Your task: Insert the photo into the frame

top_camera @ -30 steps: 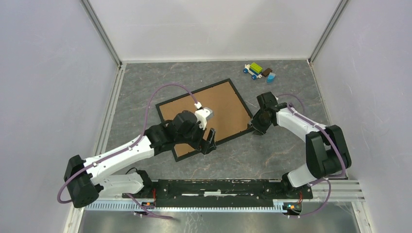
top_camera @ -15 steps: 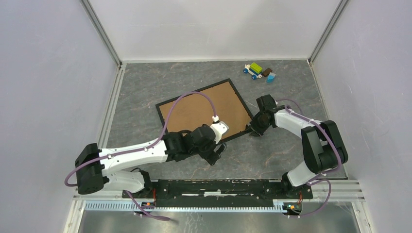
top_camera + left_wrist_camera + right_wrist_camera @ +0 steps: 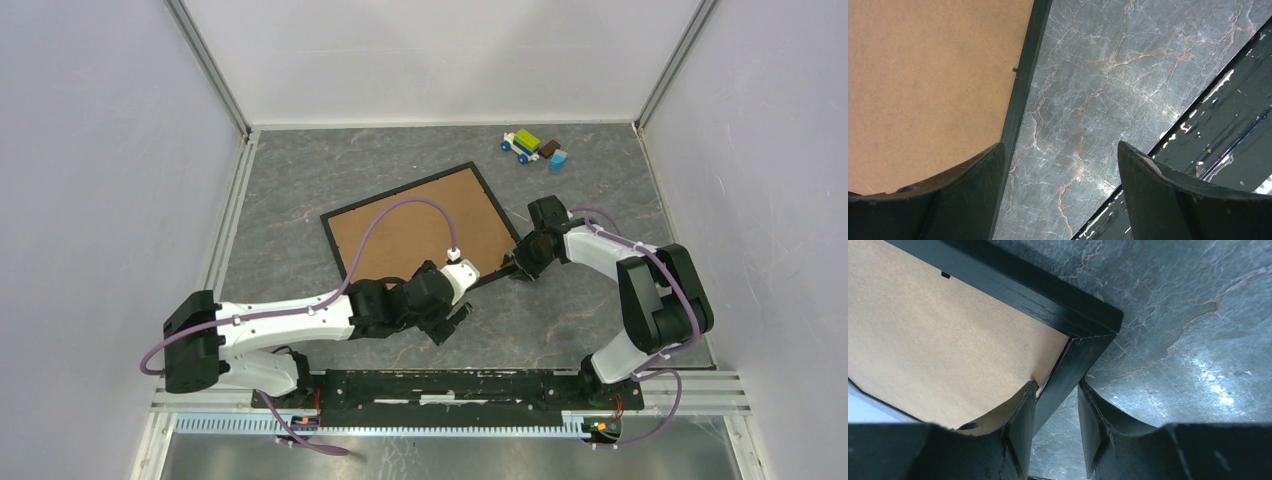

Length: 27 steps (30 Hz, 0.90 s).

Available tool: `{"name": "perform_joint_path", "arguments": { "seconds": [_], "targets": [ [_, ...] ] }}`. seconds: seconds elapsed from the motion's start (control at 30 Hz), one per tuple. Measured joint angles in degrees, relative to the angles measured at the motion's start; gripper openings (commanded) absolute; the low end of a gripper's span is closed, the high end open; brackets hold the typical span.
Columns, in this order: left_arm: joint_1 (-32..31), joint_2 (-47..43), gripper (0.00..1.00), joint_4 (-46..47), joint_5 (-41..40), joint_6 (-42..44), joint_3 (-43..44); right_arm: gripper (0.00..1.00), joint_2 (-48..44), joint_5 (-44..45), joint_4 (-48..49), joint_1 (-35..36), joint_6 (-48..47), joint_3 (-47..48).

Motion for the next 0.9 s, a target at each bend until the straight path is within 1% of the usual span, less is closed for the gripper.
{"name": "perform_joint_path", "arguments": {
  "seconds": [0.1,0.2,0.33,0.43,0.5,0.73,0.9],
  "targets": [
    [-0.1,0.2,0.86,0.0,-0.4,0.0,0.0,0.37,0.1,-0.3,-0.1,-0.1,0.8,0.0],
    [-0.2,0.4,0.85,0.1,-1.4,0.0,0.0,0.27,0.3,-0.3,-0.2,-0.2,2.0,0.0],
    [-0.4,1.5,0.84,0.7,-1.4,0.0,-0.1,0.09,1.0,-1.2,-2.3,-0.7,3.8,0.9],
    [-0.6,3.4,0.85,1.0,-1.4,0.0,-0.1,0.02,3.1,-2.0,-5.9,-1.0,4.5,4.0],
    [-0.6,4.8,0.86,1.4,-1.4,-0.1,-0.1,0.00,4.4,-2.3,-7.0,-1.0,4.4,5.7],
    [-0.6,10.9,0.87,2.7,-4.6,0.0,0.2,0.00,4.9,-2.5,-7.8,-1.0,4.5,6.6],
    [-0.7,16.0,0.87,2.8,-7.2,0.4,2.8,0.00,4.9,-2.6,-10.7,-0.9,4.9,7.2]
  ]
}}
